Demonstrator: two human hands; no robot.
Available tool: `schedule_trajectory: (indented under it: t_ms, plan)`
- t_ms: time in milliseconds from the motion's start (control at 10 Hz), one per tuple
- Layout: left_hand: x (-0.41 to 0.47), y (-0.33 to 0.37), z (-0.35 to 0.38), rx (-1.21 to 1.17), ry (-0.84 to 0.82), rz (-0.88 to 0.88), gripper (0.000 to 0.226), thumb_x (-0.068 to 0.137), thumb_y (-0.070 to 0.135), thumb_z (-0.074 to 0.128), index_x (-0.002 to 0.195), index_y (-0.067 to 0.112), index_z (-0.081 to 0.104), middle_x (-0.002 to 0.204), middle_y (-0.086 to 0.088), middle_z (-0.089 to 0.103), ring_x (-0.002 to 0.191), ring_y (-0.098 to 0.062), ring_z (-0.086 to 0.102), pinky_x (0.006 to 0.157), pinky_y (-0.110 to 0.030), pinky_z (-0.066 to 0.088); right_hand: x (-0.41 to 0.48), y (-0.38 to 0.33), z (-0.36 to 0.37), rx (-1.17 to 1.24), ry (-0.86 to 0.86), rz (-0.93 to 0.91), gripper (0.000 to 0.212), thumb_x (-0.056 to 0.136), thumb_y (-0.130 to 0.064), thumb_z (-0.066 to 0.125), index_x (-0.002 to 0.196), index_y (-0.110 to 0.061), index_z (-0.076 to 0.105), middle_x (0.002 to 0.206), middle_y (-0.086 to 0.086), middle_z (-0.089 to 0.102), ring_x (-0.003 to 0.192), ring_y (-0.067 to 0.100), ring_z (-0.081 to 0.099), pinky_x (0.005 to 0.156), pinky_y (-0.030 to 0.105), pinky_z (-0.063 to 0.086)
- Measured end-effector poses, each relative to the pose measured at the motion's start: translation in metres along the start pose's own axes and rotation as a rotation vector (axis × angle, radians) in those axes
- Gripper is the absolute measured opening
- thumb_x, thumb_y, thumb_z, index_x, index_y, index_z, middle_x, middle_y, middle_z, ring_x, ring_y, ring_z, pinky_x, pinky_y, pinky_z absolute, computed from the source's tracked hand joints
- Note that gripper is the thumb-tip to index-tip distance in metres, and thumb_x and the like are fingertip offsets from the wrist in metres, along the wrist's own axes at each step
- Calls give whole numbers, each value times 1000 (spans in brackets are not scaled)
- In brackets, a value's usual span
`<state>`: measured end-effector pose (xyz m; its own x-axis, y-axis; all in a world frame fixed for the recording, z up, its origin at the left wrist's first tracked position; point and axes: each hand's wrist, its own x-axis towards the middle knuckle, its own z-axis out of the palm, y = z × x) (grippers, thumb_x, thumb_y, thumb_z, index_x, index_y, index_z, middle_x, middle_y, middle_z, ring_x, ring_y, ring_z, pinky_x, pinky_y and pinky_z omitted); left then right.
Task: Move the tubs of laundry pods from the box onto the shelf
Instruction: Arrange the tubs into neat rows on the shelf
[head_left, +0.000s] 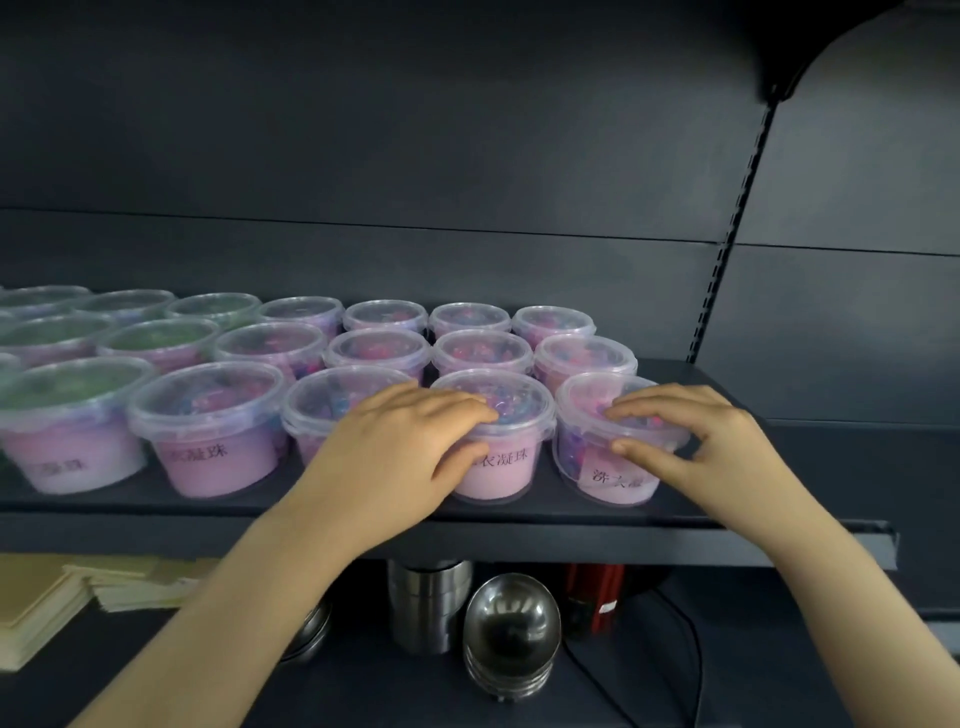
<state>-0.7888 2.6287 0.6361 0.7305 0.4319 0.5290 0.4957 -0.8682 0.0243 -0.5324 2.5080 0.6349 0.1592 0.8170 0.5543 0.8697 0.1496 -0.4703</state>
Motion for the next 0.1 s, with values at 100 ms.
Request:
schedule_trajectory:
  t_ms: [100]
  plan:
    - [-14,5,-7,62,57,-5,48,94,40,54,140,28,49,143,8,51,137,-14,41,115,-35,27,-15,-19,3,-26,96,-18,34,78,-32,76,111,-28,72,119,-20,64,124,3,48,107,18,34]
